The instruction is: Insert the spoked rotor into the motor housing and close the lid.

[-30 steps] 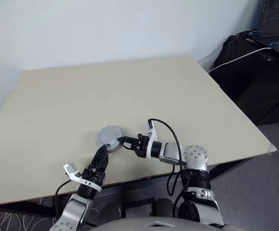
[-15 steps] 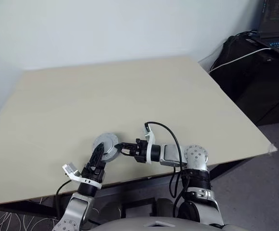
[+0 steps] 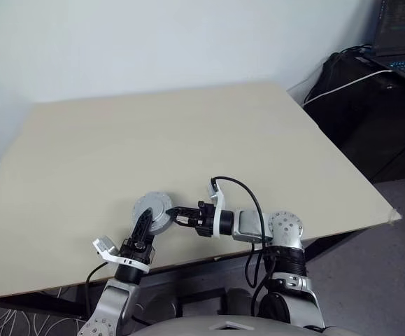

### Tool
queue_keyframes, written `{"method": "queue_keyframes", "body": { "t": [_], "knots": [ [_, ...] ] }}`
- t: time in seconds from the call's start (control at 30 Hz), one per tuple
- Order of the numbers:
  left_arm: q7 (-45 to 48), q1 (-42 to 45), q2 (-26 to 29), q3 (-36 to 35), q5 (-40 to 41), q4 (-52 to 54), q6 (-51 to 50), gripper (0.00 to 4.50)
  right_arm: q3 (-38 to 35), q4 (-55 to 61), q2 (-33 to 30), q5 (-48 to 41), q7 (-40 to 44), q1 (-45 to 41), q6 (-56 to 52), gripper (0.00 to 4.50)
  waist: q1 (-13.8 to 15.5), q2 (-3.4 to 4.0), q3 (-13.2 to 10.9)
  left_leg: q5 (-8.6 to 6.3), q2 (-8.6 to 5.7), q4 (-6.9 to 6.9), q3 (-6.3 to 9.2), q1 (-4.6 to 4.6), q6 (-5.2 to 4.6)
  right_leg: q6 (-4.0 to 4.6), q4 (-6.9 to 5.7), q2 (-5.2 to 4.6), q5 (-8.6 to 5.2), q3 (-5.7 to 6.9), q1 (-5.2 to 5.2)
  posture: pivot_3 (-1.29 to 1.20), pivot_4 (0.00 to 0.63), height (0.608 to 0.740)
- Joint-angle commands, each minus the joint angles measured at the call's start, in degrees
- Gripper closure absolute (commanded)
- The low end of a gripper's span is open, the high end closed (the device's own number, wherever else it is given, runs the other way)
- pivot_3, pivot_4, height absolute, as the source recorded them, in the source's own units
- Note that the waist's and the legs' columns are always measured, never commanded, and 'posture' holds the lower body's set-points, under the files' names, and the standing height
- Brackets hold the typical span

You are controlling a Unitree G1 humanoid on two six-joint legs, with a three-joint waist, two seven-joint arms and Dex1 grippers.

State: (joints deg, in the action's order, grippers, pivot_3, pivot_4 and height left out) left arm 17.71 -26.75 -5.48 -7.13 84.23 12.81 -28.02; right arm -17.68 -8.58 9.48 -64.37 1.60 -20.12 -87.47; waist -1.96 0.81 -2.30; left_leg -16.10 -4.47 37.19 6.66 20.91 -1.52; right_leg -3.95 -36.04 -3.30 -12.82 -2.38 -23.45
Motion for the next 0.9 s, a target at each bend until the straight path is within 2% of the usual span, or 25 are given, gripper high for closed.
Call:
{"method": "queue_keyframes", "body": {
  "t": [0.03, 0.37, 0.43, 0.5, 0.7, 0.9],
  "knots": [
    [0.53, 2.21, -4.3, 0.2, 0.17, 1.46, 1.48, 2.27, 0.87, 1.73, 5.57, -2.05, 0.32, 1.56, 0.17, 3.29, 0.0, 0.0, 0.01, 0.0, 0.0, 0.01, 0.0, 0.0, 0.0, 0.01, 0.0, 0.01, 0.0, 0.0, 0.01, 0.0, 0.0, 0.74],
    [-0.23, 3.02, -3.41, 0.82, 0.48, 1.42, 3.19, 2.27, 3.11, 5.27, 3.79, 1.24, 0.45, 2.63, 6.18, 3.29, 0.0, 0.0, 0.06, 0.01, 0.01, 0.05, -0.04, -0.02, -0.01, 0.01, -0.01, 0.02, 0.03, -0.04, 0.02, 0.0, 0.0, 0.74],
    [-0.29, 3.29, -3.08, 0.97, 0.67, 1.43, 3.3, 2.28, 2.94, 5.65, 3.52, 1.05, 0.89, 2.95, 6.5, 2.54, 0.08, 0.0, 0.07, 0.01, 0.0, 0.06, -0.04, -0.02, -0.01, 0.01, -0.01, 0.02, 0.04, -0.04, 0.03, 0.0, 0.0, 0.74],
    [-0.25, 3.41, -2.86, 1.04, 0.75, 1.38, 3.33, 2.37, 2.75, 6.36, 3.37, 0.61, 1.44, 3.14, 6.6, 2.01, 0.14, 0.0, 0.08, 0.01, -0.01, 0.08, -0.05, -0.02, -0.02, 0.0, -0.01, 0.02, 0.04, -0.05, 0.03, 0.0, 0.0, 0.74],
    [-0.14, 3.62, -2.79, 0.97, 0.61, 1.23, 3.38, 2.38, 1.66, 6.64, 2.82, 0.58, 0.68, 3.29, 6.94, 0.02, 0.15, 0.01, 0.12, 0.01, 0.01, 0.09, -0.06, -0.05, -0.02, 0.0, -0.02, 0.05, 0.05, -0.06, 0.06, 0.0, 0.0, 0.74],
    [-0.05, 4.2, -2.66, 0.17, 0.19, 1.05, 3.97, 2.38, 2.72, 10.68, 0.22, 2.78, 1.87, 4.28, 10.46, 0.0, 0.35, 0.01, 0.13, 0.02, 0.01, 0.11, -0.08, -0.05, -0.03, 0.01, -0.02, 0.05, 0.05, -0.08, 0.07, 0.0, 0.0, 0.74]
  ]
}}
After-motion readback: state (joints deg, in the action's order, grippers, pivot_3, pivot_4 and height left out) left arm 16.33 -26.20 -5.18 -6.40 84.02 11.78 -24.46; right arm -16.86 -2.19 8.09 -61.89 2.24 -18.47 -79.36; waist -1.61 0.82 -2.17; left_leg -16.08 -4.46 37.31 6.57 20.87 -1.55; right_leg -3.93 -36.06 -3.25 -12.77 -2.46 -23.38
